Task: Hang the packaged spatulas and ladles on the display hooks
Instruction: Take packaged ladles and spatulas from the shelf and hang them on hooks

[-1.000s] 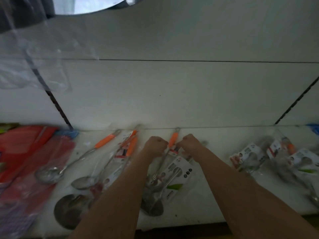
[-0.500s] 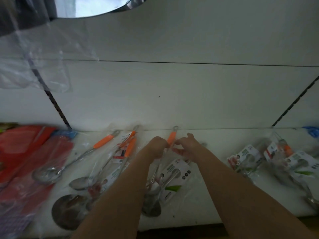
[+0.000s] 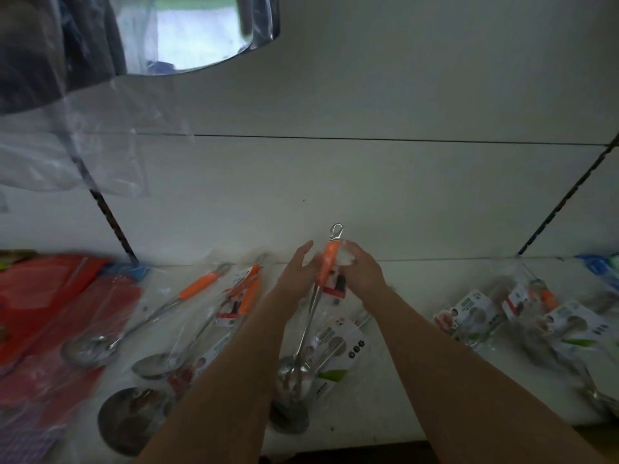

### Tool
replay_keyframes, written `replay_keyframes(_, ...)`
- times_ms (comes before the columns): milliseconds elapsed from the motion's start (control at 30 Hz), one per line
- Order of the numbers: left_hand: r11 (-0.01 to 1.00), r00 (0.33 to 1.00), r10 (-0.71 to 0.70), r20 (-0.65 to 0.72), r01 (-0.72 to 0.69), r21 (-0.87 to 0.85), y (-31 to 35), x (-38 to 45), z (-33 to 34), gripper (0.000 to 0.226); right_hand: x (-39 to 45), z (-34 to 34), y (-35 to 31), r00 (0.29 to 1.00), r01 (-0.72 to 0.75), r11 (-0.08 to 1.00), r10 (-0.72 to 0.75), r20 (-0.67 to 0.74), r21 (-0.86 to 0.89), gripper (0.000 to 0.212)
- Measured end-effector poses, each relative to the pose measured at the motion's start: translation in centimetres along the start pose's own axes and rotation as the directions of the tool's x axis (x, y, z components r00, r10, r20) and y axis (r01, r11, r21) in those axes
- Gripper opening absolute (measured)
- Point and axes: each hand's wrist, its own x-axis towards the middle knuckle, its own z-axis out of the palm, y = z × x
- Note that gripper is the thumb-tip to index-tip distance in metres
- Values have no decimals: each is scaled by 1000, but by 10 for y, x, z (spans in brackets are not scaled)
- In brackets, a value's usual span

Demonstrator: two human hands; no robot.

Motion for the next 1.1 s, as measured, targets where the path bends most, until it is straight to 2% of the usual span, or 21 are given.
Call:
replay_keyframes(67,999,999,14,-33,-16,-41,4,1,-1,51,1,0,1,999,33,997,-31,28,-64,47)
replay_keyframes(200,993,997,29,-69,-36,-109,10,-1,-2,47,-3,-3,-6,997,46,997,-41,72,-58,39)
replay_keyframes(333,996,993,-5,-121,-6,-87,13,-3,-4,23,-9,-2,-16,987,12,999,-5,160,-48,27)
replay_keyframes(467,996,979,-32,-202,14,-91,21,-7,-9,19,-17,-6,-30,974,-113,990,93,204,88,43)
replay_keyframes(600,999,970,16,-243,-23,-25,34,-19,-17,19,-30,-20,-47,966,-32,998,43,254,-47,34)
replay_keyframes(800,995,987,102,-127,-102,6,74,-51,-33,15,-49,-53,-73,967,147,989,-147,207,17,6)
replay_keyframes(900,985,982,175,-76,-175,9,98,-73,-37,14,-65,-72,-90,956,226,974,-227,185,30,5)
replay_keyframes(1033,977,975,210,-78,-212,-10,118,-101,-31,23,-87,-90,-109,943,299,954,-294,159,-10,13)
replay_keyframes(1100,970,965,240,-105,-244,-23,130,-121,-30,26,-107,-99,-121,931,338,941,-334,150,-6,11)
